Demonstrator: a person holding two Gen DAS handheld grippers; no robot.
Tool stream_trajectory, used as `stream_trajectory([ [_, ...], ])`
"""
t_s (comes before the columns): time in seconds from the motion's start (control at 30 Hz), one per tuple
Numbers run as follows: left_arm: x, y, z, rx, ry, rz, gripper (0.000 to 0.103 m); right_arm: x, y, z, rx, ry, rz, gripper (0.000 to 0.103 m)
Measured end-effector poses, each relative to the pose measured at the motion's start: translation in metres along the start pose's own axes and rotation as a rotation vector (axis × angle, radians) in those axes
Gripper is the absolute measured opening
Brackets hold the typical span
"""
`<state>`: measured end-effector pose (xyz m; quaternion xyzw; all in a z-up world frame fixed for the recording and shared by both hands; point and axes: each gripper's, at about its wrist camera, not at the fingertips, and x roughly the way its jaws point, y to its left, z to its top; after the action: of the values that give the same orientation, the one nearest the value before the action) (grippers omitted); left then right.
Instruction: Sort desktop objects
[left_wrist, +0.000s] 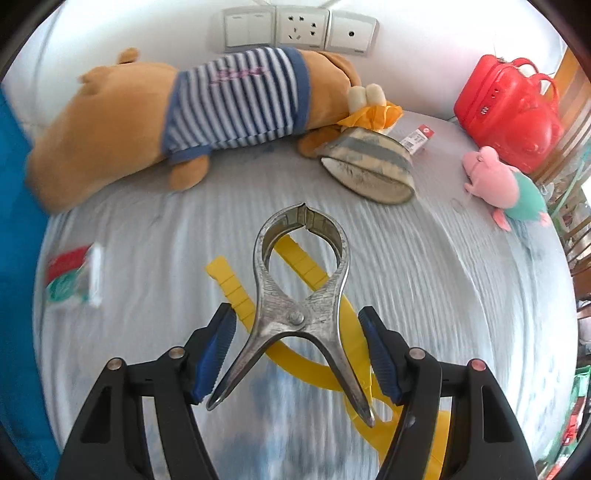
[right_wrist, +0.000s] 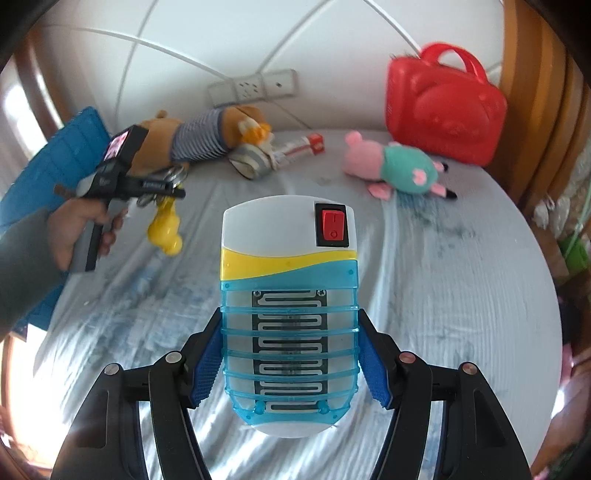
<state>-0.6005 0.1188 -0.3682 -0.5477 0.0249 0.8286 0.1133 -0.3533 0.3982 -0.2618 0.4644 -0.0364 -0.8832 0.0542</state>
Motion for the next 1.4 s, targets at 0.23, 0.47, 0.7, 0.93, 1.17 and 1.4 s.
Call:
stream_trajectory([
  [0.23,-0.101,0.017,-0.048,-0.006,-0.033,0.033,0.067,-0.035,0.031,0.014,-0.065,-0.033,0.024,0.065],
  [0.47,-0.212,0.047,-0.088,-0.043,-0.121,0.104,0.067,-0.073,0.067,0.024,-0.144,-0.076,0.063,0.065],
  [0.7,-0.297,0.087,-0.113,-0.079,-0.178,0.164,0.067,-0.095,0.114,0.038,-0.225,-0.114,0.128,0.065],
  [0.93,-0.361,0.131,-0.112,-0.042,-0.231,0.183,0.067,-0.108,0.170,0.049,-0.261,-0.147,0.158,0.065],
  [1.17,-0.417,0.194,-0.084,-0.013,-0.279,0.151,0.067,-0.115,0.225,0.054,-0.257,-0.170,0.157,0.065],
  [1.4,-0.455,0.281,-0.050,-0.002,-0.306,0.158,0.067,-0.119,0.293,0.068,-0.225,-0.200,0.150,0.065],
])
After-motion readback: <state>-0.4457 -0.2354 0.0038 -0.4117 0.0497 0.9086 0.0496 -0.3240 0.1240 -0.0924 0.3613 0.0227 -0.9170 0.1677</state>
